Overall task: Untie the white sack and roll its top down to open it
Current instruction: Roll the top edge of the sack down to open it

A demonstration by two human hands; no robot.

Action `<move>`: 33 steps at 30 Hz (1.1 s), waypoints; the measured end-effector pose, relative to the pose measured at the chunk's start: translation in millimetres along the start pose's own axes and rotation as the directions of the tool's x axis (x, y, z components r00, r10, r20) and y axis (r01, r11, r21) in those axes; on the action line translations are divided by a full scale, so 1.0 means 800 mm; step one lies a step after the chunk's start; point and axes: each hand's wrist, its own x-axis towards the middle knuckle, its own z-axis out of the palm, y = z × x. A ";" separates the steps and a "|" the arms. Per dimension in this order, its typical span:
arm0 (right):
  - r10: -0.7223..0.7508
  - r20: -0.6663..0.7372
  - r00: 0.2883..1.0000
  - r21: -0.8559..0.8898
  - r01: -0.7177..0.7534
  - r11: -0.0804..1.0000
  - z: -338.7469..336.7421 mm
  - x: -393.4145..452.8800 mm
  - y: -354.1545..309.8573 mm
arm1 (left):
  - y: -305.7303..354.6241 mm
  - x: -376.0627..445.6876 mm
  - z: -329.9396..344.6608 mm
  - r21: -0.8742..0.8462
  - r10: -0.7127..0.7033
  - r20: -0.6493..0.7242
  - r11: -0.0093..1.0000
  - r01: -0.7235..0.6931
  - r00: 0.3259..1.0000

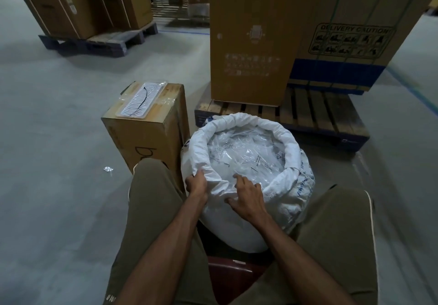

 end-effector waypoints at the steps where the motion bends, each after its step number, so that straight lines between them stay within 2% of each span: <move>1: 0.022 -0.018 1.000 0.016 -0.021 1.000 0.004 0.000 0.000 | 0.004 -0.003 -0.002 -0.012 -0.029 -0.020 1.000 0.029 0.999; 3: 0.024 -0.030 0.999 -0.015 -0.024 1.000 0.010 0.000 0.001 | 0.006 0.007 -0.004 0.036 -0.053 -0.061 0.998 0.056 0.997; 7: -0.009 0.015 1.000 -0.103 0.011 0.995 0.011 0.005 0.002 | -0.012 0.042 0.001 0.127 -0.060 -0.021 0.990 0.062 0.998; 10: -0.018 0.000 1.000 -0.104 0.018 0.994 0.017 0.002 0.001 | 0.004 -0.001 0.007 0.134 -0.014 -0.083 0.991 0.025 0.996; 12: -0.052 -0.005 0.999 -0.103 0.051 0.993 0.022 0.001 0.000 | 0.016 -0.038 0.011 0.192 0.052 -0.096 0.981 -0.033 0.994; 15: -0.088 -0.013 0.996 -0.042 0.087 0.995 0.016 0.009 0.008 | 0.020 -0.063 0.014 0.402 0.200 -0.080 0.903 -0.152 0.977; 17: -0.071 -0.002 0.997 0.051 0.071 0.996 0.002 0.013 0.016 | 0.020 -0.066 0.013 0.418 0.240 -0.071 0.888 -0.190 0.968; 19: -0.043 -0.022 0.999 0.139 0.045 0.989 -0.011 0.012 0.021 | 0.021 -0.065 0.011 0.419 0.360 -0.070 0.857 -0.300 0.930; 20: -0.033 -0.043 0.999 0.170 0.040 0.985 -0.018 0.009 0.023 | 0.021 -0.064 0.010 0.456 0.473 -0.040 0.792 -0.405 0.880; 22: 0.015 -0.090 0.996 0.264 0.010 0.964 -0.025 0.003 0.027 | 0.017 -0.062 0.008 0.576 0.651 0.123 0.567 -0.588 0.749; 24: 0.102 -0.136 0.985 0.379 -0.043 0.925 -0.034 0.002 0.032 | 0.013 -0.069 0.008 0.671 0.706 0.273 0.348 -0.655 0.654; 26: 0.173 -0.190 0.966 0.419 -0.079 0.904 -0.042 0.003 0.039 | 0.007 -0.076 0.011 0.729 0.737 0.350 0.173 -0.662 0.578; 27: 0.201 -0.212 0.956 0.427 -0.094 0.899 -0.046 0.004 0.042 | 0.005 -0.078 0.012 0.717 0.734 0.388 0.140 -0.683 0.557; 30: 0.257 -0.278 0.925 0.450 -0.111 0.886 -0.060 0.007 0.047 | 0.015 -0.084 0.023 0.615 0.677 0.487 0.182 -0.767 0.551; 33: 0.227 -0.316 0.921 0.380 -0.097 0.920 -0.079 0.016 0.051 | 0.035 -0.081 0.036 0.589 0.596 0.611 0.097 -0.802 0.521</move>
